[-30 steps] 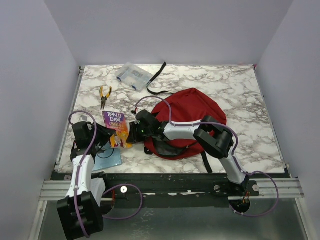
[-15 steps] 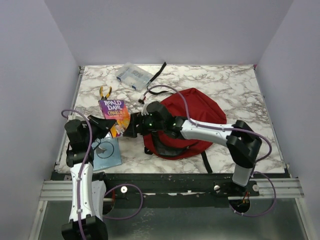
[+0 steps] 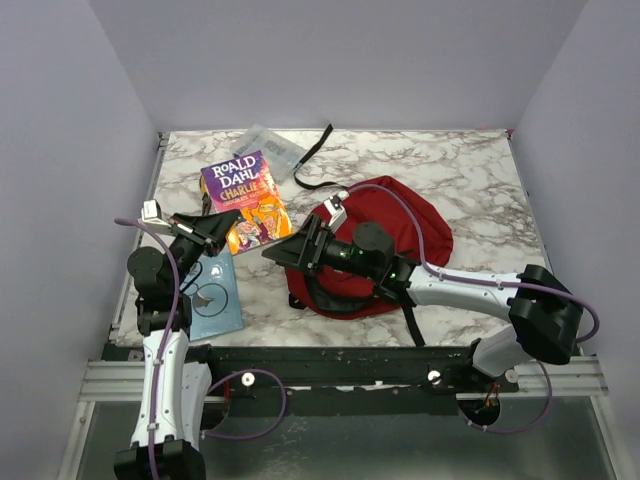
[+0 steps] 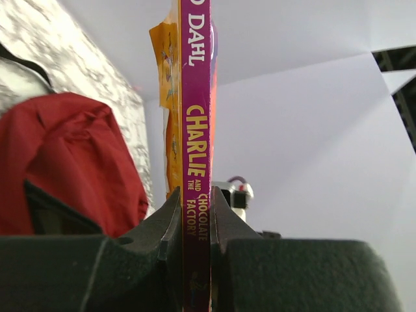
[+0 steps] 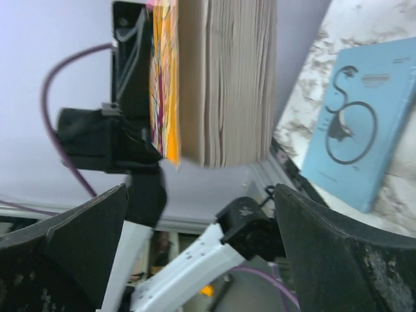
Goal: Pack the student bag
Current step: Pick up the book from the center of the board.
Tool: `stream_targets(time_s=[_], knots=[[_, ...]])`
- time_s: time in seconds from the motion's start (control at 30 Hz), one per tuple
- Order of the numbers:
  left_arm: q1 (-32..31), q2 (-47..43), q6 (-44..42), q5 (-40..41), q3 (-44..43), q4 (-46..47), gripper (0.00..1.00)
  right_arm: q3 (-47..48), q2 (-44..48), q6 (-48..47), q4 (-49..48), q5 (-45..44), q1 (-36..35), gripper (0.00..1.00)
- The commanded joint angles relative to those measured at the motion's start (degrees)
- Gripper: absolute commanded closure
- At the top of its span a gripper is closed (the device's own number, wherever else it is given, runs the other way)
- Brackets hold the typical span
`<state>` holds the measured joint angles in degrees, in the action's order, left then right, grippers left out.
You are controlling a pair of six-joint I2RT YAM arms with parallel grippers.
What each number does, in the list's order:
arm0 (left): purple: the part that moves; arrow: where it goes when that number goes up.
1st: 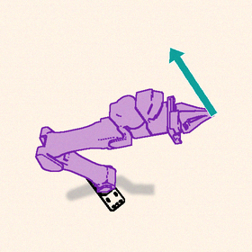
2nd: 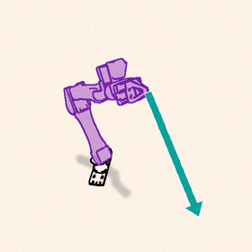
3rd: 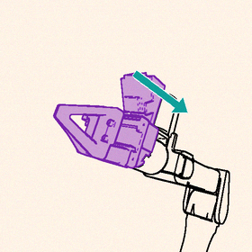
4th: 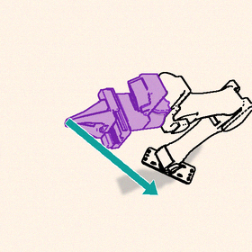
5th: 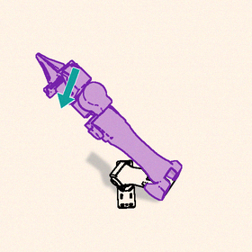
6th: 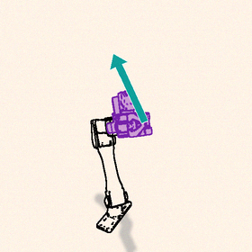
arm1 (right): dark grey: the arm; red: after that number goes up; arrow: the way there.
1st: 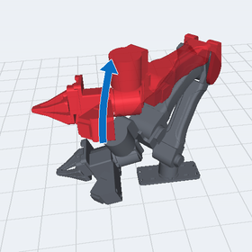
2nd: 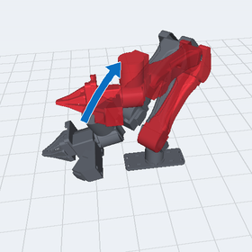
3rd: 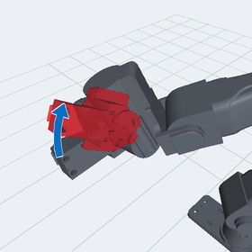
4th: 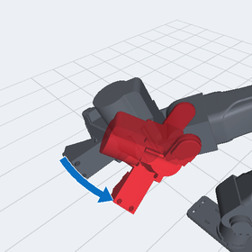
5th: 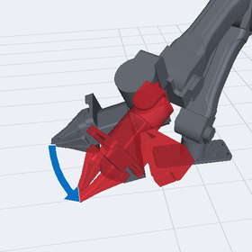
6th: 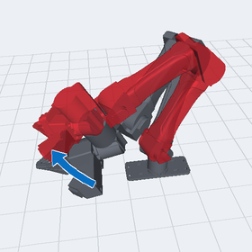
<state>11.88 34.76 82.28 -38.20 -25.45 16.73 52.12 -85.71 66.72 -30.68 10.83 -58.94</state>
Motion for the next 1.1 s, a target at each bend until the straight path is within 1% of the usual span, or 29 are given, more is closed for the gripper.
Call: stream_targets(time_s=[0.0, 0.1, 0.17, 0.2, 0.23, 0.27, 0.3, 0.43, 0.63, 0.77, 0.9, 1.0, 1.07], knots=[[-5.78, -1.69, 6.76, 6.68, 2.08, 9.80, 1.00, -3.21, -1.08, 12.34, -18.75, -3.10, -0.52, 0.01], [-9.19, -2.65, 6.11, 10.94, 3.04, 10.16, 1.00, -5.27, -1.65, 18.44, -25.83, -7.11, -0.57, 0.02], [-10.83, -3.61, 4.88, 13.97, 3.64, 10.16, 1.00, -7.69, -1.26, 22.47, -30.36, -11.32, -0.57, 0.08], [-11.60, -4.07, 4.67, 15.51, 4.17, 10.16, 1.00, -8.33, -0.96, 23.88, -31.12, -13.64, -0.57, 0.11], [-11.70, -4.73, 4.35, 17.55, 4.70, 10.16, 1.00, -8.50, -0.46, 24.65, -30.29, -15.00, -0.64, 0.14], [-13.96, -5.17, 4.20, 19.17, 5.24, 10.16, 1.00, -8.21, 0.11, 25.94, -27.76, -16.32, -1.02, 0.14], [-14.62, -5.57, 4.08, 21.04, 5.64, 10.17, 1.00, -7.75, 0.44, 26.67, -26.14, -17.17, -1.21, 0.14], [-17.54, -6.35, 2.35, 26.26, 6.23, 10.08, 1.00, -7.42, 0.25, 28.90, -26.40, -19.54, -1.62, 0.15], [-19.58, -6.81, 0.39, 30.17, 6.56, 10.16, 1.00, -6.04, -1.47, 31.27, -27.54, -18.61, -2.23, 0.15], [-19.72, -7.30, -0.37, 31.20, 6.31, 10.16, 1.00, -6.10, -2.26, 30.40, -29.67, -19.99, -2.77, 0.14], [-20.05, -7.98, -0.98, 30.21, 7.09, 10.16, 1.00, -6.49, -2.43, 29.10, -31.29, -24.09, -2.74, 0.21], [-20.45, -8.61, -0.65, 30.42, 8.52, 10.16, 1.00, -5.51, -3.41, 28.47, -31.81, -25.26, -2.22, 0.24], [-20.49, -8.79, -0.63, 30.06, 9.08, 10.16, 1.00, -5.05, -4.04, 28.44, -32.25, -25.86, -1.62, 0.29]])
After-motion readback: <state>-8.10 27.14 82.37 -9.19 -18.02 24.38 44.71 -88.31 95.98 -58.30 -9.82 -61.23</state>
